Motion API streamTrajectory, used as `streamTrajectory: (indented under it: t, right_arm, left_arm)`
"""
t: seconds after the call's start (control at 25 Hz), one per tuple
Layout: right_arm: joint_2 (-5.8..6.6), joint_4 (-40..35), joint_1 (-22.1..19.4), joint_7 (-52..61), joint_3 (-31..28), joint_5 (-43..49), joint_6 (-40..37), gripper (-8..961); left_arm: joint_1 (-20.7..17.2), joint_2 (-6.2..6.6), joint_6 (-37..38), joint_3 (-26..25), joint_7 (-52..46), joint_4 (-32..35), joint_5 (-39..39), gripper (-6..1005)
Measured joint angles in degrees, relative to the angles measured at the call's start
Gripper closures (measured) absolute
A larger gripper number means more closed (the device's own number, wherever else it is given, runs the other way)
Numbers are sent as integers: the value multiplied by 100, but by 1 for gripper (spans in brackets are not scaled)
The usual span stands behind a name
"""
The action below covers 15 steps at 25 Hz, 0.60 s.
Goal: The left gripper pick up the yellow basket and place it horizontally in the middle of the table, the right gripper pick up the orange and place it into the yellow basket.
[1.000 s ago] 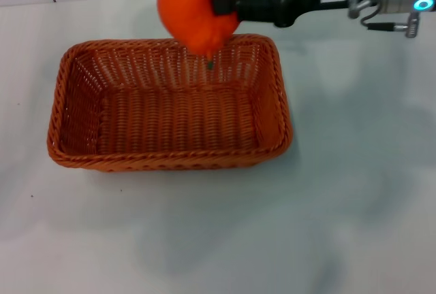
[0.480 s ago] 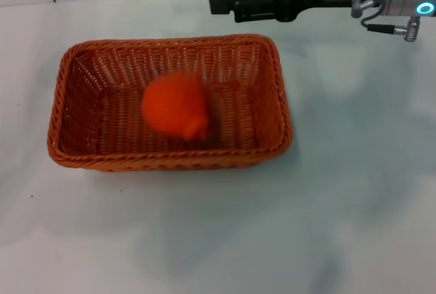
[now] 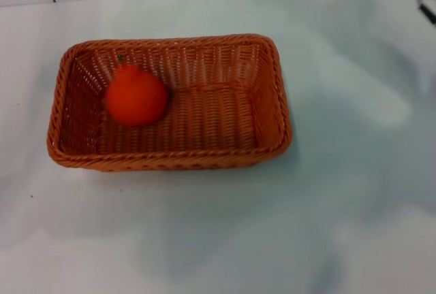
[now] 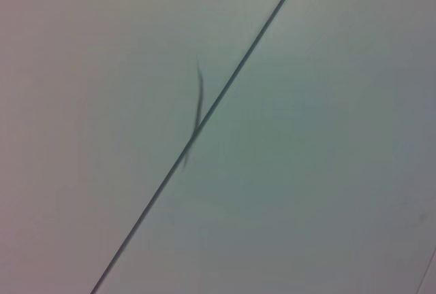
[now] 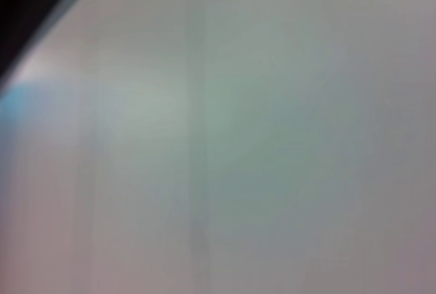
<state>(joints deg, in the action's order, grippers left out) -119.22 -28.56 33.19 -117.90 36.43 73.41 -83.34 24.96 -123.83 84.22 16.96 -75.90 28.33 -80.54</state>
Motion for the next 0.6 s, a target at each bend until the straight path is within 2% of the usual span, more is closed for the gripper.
streamTrajectory:
  t: [0.12, 0.24, 0.4, 0.6]
  right_arm:
    - [-10, 792, -70, -965, -401, -1012, 216, 5]
    - [-17, 1355, -94, -1774, -600, -1725, 230, 6]
    - [-19, 1692, -105, -2337, -667, -2228, 326, 7]
    - [-22, 1809, -108, -2471, -687, -2537, 517, 6]
  left_arm:
    - [-2, -5, 228, -7, 506, -244, 292, 293]
    - [-17, -8, 615, -7, 1426, -736, 785, 293]
    - [-43, -15, 1305, -9, 3189, -1619, 1533, 293]
    - [-52, -42, 1872, -17, 4967, -2373, 1933, 294]
